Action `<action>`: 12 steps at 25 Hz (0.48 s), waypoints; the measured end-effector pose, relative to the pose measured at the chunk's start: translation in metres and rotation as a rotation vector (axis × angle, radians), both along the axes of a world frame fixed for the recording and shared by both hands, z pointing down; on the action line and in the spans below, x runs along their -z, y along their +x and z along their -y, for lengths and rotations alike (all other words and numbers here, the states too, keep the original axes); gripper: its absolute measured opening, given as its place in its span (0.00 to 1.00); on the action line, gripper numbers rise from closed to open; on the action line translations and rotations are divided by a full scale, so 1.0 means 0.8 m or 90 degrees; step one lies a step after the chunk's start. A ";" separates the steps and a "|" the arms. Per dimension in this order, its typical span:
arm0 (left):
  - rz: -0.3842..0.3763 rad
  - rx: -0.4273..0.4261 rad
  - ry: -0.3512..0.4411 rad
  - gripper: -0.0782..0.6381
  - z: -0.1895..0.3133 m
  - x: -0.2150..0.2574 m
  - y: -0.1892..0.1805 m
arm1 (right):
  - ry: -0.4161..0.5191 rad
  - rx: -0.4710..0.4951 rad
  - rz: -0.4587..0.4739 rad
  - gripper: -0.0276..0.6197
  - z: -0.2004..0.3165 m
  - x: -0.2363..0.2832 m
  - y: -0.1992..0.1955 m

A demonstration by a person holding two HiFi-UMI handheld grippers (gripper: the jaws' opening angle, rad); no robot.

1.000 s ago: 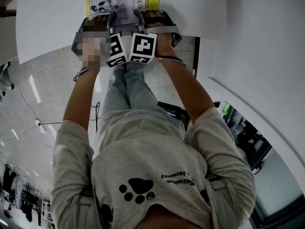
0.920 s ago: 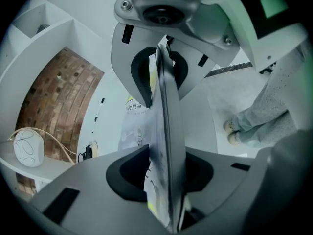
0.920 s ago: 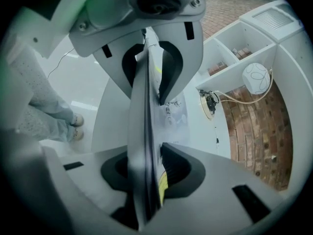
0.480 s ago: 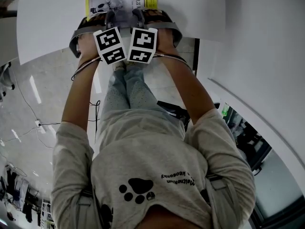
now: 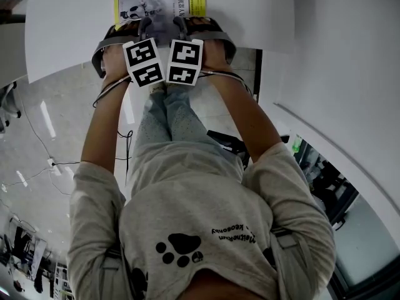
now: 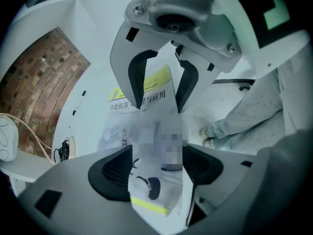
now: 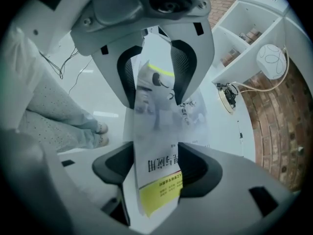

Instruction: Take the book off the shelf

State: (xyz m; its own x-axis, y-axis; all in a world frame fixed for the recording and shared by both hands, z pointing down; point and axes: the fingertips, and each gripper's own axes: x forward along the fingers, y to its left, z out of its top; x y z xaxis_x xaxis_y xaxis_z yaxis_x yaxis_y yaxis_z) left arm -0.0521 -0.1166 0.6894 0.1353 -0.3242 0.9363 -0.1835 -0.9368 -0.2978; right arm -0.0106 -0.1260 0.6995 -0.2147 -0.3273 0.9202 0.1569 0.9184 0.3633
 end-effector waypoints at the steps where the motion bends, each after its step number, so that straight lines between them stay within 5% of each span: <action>1: -0.004 0.000 -0.001 0.53 -0.002 0.001 0.001 | 0.000 0.000 -0.001 0.46 -0.002 -0.001 0.000; 12: -0.069 0.030 0.020 0.53 -0.013 0.021 0.004 | 0.004 -0.012 0.028 0.46 -0.015 0.013 -0.010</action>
